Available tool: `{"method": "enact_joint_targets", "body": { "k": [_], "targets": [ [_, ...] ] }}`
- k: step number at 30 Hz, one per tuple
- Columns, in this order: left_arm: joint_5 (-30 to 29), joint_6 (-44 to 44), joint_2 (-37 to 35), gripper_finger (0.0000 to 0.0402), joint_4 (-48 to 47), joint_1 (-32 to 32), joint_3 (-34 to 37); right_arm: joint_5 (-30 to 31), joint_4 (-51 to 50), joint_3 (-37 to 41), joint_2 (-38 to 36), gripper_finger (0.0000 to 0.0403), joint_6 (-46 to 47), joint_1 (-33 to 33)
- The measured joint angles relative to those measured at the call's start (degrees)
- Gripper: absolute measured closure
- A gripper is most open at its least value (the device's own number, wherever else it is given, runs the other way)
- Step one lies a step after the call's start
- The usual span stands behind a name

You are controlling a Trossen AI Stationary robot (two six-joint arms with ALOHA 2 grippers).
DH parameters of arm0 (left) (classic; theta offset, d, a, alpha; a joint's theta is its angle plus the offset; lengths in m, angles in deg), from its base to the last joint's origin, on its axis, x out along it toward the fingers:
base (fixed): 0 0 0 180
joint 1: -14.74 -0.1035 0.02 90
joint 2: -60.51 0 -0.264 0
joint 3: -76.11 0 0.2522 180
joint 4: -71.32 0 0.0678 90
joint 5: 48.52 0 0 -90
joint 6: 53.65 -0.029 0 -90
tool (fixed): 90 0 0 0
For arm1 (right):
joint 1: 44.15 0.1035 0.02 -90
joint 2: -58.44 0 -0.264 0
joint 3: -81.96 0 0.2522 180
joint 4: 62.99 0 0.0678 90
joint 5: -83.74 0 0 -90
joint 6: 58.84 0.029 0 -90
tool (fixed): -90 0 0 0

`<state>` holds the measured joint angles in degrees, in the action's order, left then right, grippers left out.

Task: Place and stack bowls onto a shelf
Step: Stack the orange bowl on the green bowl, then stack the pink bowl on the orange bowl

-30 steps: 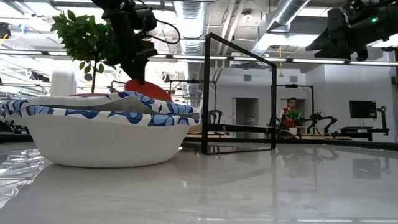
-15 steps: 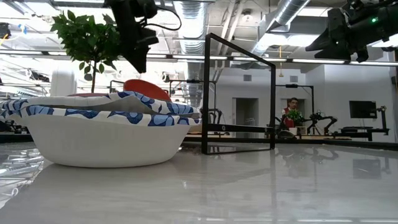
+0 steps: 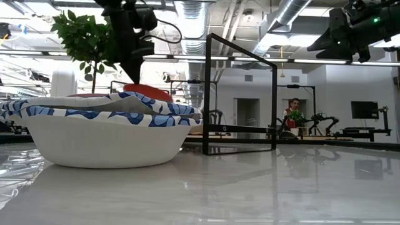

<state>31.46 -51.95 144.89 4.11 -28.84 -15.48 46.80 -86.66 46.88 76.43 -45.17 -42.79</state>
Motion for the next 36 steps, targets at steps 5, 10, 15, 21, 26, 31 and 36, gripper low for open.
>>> {"method": "enact_joint_targets", "body": {
  "k": [5, 10, 15, 21, 26, 31, 36],
  "targets": [
    [-0.2, 0.0, 0.3, 0.0401, 1.0, -0.5, 2.2, 0.0, 0.0, 0.0, 0.0, 0.0143, 0.0, 0.0],
    [0.3, 0.3, 0.4, 0.0401, 0.6, -0.5, 2.3, 0.0, 0.0, 0.0, 0.0, 0.0143, 0.0, 0.0],
    [0.4, -0.1, 0.1, 0.0401, 3.6, 0.0, 2.3, 0.0, 0.0, 0.0, 0.0, 0.0143, 0.0, 0.0],
    [1.0, -1.5, -0.8, 0.0401, 13.6, 3.1, 2.3, 0.0, 0.0, 0.0, 0.0, 0.0143, 0.0, 0.0],
    [-3.1, -3.7, 0.2, 0.0401, 21.3, 4.9, 2.5, 0.0, 0.0, 0.0, 0.0, 0.0143, 0.0, 0.0],
    [-4.7, -5.8, 0.1, 0.0401, 26.7, 5.8, 6.5, 0.0, -0.7, 0.0, 0.0, 0.0143, -0.1, 0.0],
    [-10.3, -6.9, 0.1, 0.0401, 28.9, 5.7, 10.1, 0.0, -1.3, 0.0, 0.0, 0.0143, -0.1, 0.0]
  ]
}}
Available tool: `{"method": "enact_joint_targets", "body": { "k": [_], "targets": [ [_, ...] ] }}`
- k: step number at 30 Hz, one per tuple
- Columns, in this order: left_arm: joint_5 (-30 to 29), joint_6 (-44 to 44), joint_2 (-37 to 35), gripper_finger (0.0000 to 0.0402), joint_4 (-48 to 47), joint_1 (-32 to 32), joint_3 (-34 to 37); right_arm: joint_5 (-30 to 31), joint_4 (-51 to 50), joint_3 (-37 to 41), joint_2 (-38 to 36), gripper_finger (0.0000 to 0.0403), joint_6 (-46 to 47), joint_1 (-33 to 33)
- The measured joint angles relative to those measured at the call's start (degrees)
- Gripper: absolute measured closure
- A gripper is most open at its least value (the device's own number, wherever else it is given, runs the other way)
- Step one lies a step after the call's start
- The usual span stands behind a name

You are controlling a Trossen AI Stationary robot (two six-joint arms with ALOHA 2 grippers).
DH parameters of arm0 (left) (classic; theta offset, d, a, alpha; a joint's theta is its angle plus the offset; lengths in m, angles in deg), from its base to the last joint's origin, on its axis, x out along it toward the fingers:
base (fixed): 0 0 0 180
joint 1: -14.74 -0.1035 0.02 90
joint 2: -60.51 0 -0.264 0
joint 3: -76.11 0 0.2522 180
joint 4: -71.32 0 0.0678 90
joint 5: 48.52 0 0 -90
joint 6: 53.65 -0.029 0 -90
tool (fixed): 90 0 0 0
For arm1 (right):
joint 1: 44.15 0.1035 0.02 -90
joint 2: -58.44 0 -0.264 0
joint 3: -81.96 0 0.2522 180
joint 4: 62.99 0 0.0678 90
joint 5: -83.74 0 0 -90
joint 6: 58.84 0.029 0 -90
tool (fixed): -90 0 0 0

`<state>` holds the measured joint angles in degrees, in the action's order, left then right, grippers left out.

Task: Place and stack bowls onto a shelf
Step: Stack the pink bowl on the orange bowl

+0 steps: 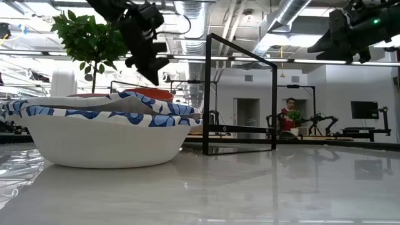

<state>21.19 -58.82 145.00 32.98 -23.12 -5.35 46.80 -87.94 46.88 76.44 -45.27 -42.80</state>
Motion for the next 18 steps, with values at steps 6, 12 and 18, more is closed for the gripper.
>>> {"method": "enact_joint_targets", "body": {
  "k": [6, 12, 18],
  "targets": [
    [0.1, 0.3, 0.0, 0.0401, 1.8, -0.5, 3.4, 0.0, 0.0, 0.0, 0.0, 0.0143, 0.0, 0.0],
    [0.4, 0.5, 0.0, 0.0401, 1.8, -0.5, 4.2, 0.0, 0.0, 0.0, 0.0, 0.0143, 0.1, 0.0],
    [2.8, 1.9, -0.5, 0.0401, -2.4, -0.3, 2.4, 0.0, -0.2, 0.0, 0.0, 0.0143, 0.4, 0.0]
  ]
}}
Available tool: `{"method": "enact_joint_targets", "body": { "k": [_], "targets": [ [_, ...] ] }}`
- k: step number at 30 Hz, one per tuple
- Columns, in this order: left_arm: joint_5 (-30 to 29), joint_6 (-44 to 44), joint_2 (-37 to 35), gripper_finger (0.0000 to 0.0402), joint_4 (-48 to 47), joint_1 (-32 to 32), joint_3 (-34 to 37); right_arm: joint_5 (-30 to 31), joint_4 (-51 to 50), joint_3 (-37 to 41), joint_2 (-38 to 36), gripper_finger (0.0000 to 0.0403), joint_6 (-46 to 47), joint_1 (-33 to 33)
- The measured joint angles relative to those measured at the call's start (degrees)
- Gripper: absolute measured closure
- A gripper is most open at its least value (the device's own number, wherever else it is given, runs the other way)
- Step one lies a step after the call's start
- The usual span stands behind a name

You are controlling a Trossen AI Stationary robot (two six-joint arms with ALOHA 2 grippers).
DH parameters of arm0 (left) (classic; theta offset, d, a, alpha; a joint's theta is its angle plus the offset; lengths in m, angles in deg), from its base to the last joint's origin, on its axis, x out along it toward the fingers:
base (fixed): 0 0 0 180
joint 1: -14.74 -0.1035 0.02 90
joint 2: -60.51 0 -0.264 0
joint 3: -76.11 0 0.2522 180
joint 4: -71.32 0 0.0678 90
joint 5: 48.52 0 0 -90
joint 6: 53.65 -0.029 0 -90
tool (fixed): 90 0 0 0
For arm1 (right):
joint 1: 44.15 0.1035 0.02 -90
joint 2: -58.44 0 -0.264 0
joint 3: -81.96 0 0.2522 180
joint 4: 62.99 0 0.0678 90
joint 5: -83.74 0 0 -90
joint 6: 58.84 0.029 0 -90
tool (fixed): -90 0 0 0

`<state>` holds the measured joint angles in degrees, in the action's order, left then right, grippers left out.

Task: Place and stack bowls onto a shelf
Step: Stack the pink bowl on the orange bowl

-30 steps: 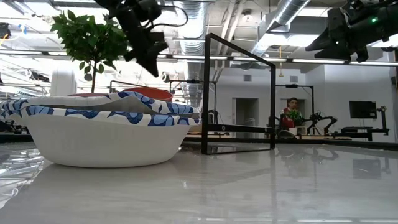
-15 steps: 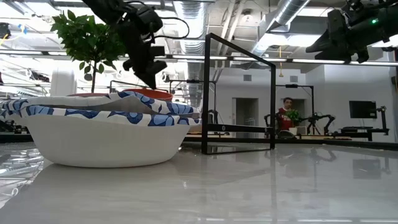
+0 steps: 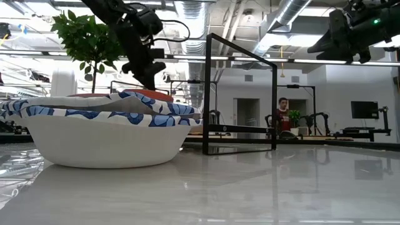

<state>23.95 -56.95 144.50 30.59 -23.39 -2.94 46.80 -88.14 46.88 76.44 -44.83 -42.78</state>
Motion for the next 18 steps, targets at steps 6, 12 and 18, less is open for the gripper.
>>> {"method": "enact_joint_targets", "body": {
  "k": [6, 12, 18],
  "targets": [
    [14.5, 5.5, -4.5, 0.0401, -13.1, 1.2, -2.5, 0.0, -0.6, 0.0, 0.0, 0.0143, 0.1, 0.0],
    [18.6, 7.5, -12.7, 0.0401, -22.8, 7.3, -2.5, 0.0, -0.6, 0.0, 0.0, 0.0143, 0.1, 0.0],
    [13.3, 12.2, -17.1, 0.0395, -28.2, 15.4, -2.0, 0.0, -0.6, 0.0, 0.0, 0.0143, 1.0, 0.0]
  ]
}}
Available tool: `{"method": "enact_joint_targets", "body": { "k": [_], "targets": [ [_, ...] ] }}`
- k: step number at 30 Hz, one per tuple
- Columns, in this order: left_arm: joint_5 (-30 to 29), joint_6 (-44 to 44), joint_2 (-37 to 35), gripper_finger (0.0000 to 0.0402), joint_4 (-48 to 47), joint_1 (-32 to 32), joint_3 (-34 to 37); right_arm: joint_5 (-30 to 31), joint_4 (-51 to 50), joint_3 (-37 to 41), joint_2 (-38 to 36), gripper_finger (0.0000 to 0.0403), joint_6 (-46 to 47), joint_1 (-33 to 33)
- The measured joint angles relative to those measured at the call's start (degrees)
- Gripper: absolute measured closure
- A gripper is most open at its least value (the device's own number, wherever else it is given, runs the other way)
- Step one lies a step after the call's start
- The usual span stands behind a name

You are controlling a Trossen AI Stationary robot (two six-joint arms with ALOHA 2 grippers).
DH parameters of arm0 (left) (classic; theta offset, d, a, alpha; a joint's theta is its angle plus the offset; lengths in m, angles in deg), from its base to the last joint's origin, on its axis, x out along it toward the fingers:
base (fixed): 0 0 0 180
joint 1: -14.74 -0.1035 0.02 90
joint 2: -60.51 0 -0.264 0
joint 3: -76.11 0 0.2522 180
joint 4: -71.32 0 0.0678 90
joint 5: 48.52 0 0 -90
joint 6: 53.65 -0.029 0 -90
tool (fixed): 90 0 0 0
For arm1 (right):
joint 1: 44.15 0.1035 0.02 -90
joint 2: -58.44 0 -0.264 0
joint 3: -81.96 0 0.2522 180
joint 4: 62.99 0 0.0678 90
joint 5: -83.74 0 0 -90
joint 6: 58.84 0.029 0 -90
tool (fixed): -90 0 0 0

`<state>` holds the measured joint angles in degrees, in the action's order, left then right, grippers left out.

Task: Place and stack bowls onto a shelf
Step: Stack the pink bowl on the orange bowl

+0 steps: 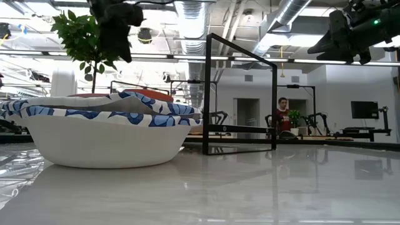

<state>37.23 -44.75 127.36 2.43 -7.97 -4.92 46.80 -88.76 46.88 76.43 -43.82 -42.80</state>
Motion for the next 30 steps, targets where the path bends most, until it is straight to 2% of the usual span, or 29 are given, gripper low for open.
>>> {"method": "enact_joint_targets", "body": {
  "k": [3, 8, 12, 15, 30],
  "targets": [
    [-3.0, 0.3, -0.8, 0.0369, 0.2, 4.1, 2.6, 0.0, 0.0, 0.0, 0.0, 0.0143, 0.0, 0.0],
    [-3.6, 0.4, -0.8, 0.0298, 0.5, 8.4, 9.1, 0.0, 0.0, 0.0, 0.0, 0.0143, 0.0, 0.0],
    [-5.0, 3.1, -0.8, 0.0243, 1.9, 8.5, 13.6, 0.0, 0.0, 0.0, 0.0, 0.0143, 0.0, 0.0],
    [-7.7, 3.9, -0.8, 0.0218, 2.7, 7.6, 15.6, 0.0, 0.0, 0.0, 0.0, 0.0143, 0.0, 0.0],
    [-3.7, 4.4, -0.8, 0.0207, 9.7, 3.8, 24.6, 0.0, 0.0, 0.0, 0.0, 0.0143, 0.1, 0.0]
  ]
}}
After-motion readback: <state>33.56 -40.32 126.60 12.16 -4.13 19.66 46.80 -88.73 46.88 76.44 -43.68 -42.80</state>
